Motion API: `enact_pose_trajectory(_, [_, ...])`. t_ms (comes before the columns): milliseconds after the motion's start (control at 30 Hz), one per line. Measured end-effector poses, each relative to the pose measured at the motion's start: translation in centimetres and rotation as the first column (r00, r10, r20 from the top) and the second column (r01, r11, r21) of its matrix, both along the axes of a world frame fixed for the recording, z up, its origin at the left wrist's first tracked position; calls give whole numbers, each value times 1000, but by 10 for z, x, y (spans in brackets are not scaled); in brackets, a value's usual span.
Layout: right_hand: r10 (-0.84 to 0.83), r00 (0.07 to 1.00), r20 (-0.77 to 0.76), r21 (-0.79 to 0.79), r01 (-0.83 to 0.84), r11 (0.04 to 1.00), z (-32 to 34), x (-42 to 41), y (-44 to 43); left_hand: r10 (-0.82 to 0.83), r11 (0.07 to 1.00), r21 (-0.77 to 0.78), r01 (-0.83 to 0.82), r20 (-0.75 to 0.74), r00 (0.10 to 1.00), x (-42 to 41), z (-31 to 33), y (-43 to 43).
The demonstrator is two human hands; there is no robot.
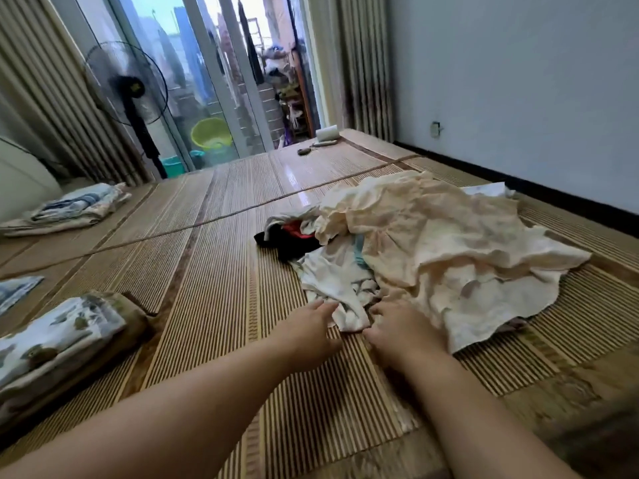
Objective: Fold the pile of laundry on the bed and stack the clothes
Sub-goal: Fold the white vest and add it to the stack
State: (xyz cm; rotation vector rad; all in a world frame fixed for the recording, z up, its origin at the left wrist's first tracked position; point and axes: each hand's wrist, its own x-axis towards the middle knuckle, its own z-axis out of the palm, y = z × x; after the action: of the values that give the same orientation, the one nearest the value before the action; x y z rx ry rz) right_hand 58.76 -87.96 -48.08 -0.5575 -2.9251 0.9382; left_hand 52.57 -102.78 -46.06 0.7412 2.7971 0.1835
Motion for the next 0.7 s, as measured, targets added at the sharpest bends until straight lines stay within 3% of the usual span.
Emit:
enact_pose_trajectory(100, [-24, 1000, -1, 4, 24, 1000, -6, -7, 11, -39, 999, -34, 36, -94, 995, -38, -14, 19])
enact_pose_trajectory(233, [-30, 999, 28, 21, 29, 999, -6, -9, 16, -163, 965, -241, 104, -238, 958, -62, -17, 41])
enact_pose_trajectory(300, [-32, 998, 45, 29, 31, 999, -5, -9, 16, -172, 946, -307, 101, -211, 962, -70, -16, 47])
enact_pose_trajectory(367, [-43, 998, 35, 27, 42, 999, -3, -8, 15, -154, 956, -271, 109, -151, 976, -74, -14, 47])
enact_pose_trajectory(433, [-60, 997, -44, 26, 61, 998, 0, -8, 13, -17, 1000, 17, 18, -76, 997, -69, -4, 42])
enact_pose_trajectory(467, [-77, 992, -99, 22, 80, 997, 1, -7, 11, 67, 976, 210, -66, 3, 998, -64, 3, 38])
enact_pose_trajectory(533, [-118, 965, -234, -32, 114, 993, 5, -8, 4, 76, 860, 490, -143, 155, 985, -48, 24, 27])
enact_pose_trajectory(633, [-149, 916, -372, -187, 83, 979, 11, -10, -10, -72, 720, 680, -140, 275, 959, -21, 60, 5])
enact_pose_trajectory(700, [-125, 898, -422, -182, 51, 982, 16, -9, -19, -100, 658, 735, -161, 298, 949, -1, 86, -11])
